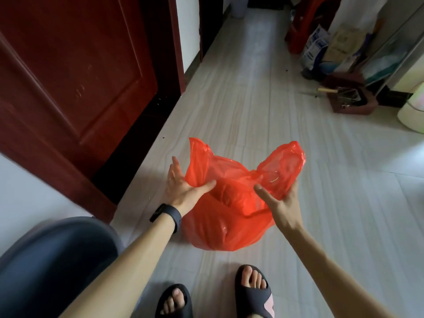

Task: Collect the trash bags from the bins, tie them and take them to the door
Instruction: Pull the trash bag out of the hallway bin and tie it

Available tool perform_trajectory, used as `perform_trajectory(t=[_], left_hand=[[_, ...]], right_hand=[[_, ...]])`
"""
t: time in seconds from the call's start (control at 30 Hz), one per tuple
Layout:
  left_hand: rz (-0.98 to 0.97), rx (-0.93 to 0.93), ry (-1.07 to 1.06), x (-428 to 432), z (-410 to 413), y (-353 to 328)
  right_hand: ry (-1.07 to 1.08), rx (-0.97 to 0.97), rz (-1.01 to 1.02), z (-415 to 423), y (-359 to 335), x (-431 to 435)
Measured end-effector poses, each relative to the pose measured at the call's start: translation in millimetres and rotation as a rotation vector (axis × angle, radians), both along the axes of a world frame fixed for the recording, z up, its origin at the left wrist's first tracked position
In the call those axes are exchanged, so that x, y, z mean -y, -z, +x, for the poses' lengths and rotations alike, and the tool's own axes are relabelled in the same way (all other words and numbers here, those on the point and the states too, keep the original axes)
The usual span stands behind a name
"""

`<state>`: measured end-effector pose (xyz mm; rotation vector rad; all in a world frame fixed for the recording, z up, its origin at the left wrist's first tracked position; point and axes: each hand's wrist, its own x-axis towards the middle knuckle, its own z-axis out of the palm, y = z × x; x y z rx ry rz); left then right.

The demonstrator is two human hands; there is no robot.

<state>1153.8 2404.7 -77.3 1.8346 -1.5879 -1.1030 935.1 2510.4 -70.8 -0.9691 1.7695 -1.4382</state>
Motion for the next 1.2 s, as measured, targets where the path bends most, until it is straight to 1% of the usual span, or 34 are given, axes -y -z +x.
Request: perform_trajectory(t=[0.13,0.2,0.27,0.33,0.37,0.43,0.47,0.5,0.57,0.6,0.7,0.83,0.9,0.97,1.03,1.07,1.13,1.2], left_hand=[[-0.002,0.11,0.166,24,-10,5],[-0.043,0.182,0.229,34,-16,9],[-0.106,0.127,0.246,43,-22,16],[-0.163,0.002,0.197,46,-30,22],[-0.176,-0.035,0.138,45,-34,21],[-0.174,-0.13,-0.064,45,-43,23],[-0.141,-0.197,-0.182,47,-46,27],[-0.095,-0.286,-0.298,49,-47,33],[0.001,-0.515,-0.46,54,-47,43],[0.036,-0.561,-0.495,55,-44,49],[0.037,-0.505,-0.467,53,-29,61],[-0.036,-0.585,-0.458,36,-13,57],[-0.064,-0.571,-0.326,18,-7,62],[-0.037,-0.526,-0.113,5,-4,72],[-0.044,-0.366,0.077,4,-7,83],[-0.074,-0.264,0.125,8,-12,86],[-0.116,-0.111,0.129,15,-24,90],[-0.123,-0.099,0.072,21,-38,83]], right_hand=[[-0.168,-0.132,0.124,-19,26,1],[-0.214,-0.185,0.184,-25,33,10],[-0.244,-0.223,0.218,-27,39,26],[-0.253,-0.292,0.244,-26,44,44],[-0.249,-0.328,0.25,-24,44,50],[-0.213,-0.373,0.239,-18,49,64],[-0.181,-0.375,0.229,-13,54,71],[-0.127,-0.335,0.22,-8,58,76],[0.041,-0.158,0.208,2,62,80],[0.126,-0.076,0.194,4,66,81],[0.262,0.103,0.164,8,68,85],[0.363,0.336,0.274,3,72,83],[0.372,0.383,0.308,-1,68,82],[0.355,0.443,0.314,-1,60,81],[0.293,0.522,0.308,2,52,79],[0.249,0.555,0.302,4,47,78],[0.168,0.602,0.282,9,41,74],[0.098,0.585,0.241,8,42,65]])
